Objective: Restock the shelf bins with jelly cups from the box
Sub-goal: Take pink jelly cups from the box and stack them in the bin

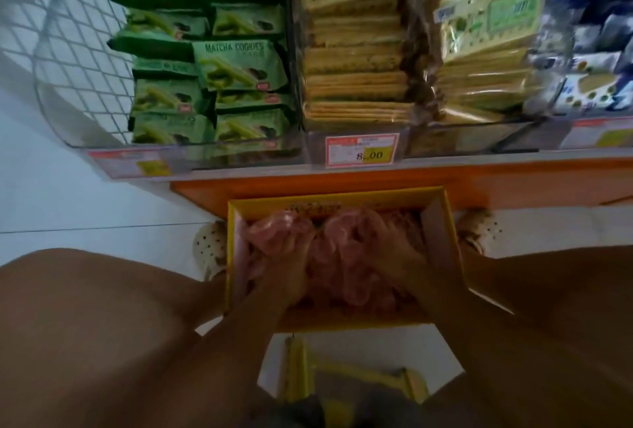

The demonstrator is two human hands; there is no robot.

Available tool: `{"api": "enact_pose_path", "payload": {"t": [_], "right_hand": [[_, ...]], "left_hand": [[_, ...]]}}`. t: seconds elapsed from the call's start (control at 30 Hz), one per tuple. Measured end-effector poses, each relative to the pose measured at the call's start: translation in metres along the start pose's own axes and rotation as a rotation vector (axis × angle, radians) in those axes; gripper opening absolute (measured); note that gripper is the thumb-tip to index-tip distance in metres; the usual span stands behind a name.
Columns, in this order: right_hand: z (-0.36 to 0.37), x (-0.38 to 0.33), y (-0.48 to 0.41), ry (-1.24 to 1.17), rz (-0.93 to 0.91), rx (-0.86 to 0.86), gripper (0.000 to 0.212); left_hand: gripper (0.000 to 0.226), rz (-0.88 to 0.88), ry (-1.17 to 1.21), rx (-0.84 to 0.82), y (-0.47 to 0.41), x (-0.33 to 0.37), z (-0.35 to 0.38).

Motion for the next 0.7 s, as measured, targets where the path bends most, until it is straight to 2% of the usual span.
{"api": "enact_pose_path", "payload": {"t": [0.07, 0.17, 0.23, 0.3, 0.43, 0.57, 0.7], "right_hand": [[0.001, -0.018, -0.007, -0.071, 0.015, -0.041, 0.092], [0.005, -0.017, -0.017, -0.062, 0.026, -0.031, 0.098], [0.002, -0.015, -0.025, -0.033, 0.002, -0.03, 0.088], [0.008, -0.02, -0.028, -0.016, -0.027, -0.088, 0.076], [0.014, -0.021, -0.024, -0.01, -0.056, -0.064, 0.072], [0.015, -0.02, -0.023, -0.073, -0.044, -0.101, 0.061], [0.018, -0.028, -0.021, -0.048, -0.108, -0.161, 0.061]], "left_hand": [[0.074, 0.026, 0.039, -0.043, -0.002, -0.001, 0.01], [0.082, -0.042, 0.201, -0.075, -0.009, -0.004, 0.016], [0.082, -0.031, 0.242, -0.065, -0.015, -0.002, 0.015], [0.075, 0.028, 0.179, -0.057, -0.02, 0.004, 0.015], [0.062, -0.034, 0.125, -0.096, -0.026, 0.006, 0.022], [0.064, -0.054, 0.052, -0.132, -0.025, 0.005, 0.029], [0.043, -0.065, 0.069, -0.163, -0.024, 0.007, 0.029]]}}
Point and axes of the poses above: each hand's wrist, its own y-axis away from the middle knuckle, its own z-axis out of the palm, x = y × z, the point moved 7 cm from there along -y, towards the middle knuckle, and after that the axes turned 8 degrees about x, right-handed, at the moved point
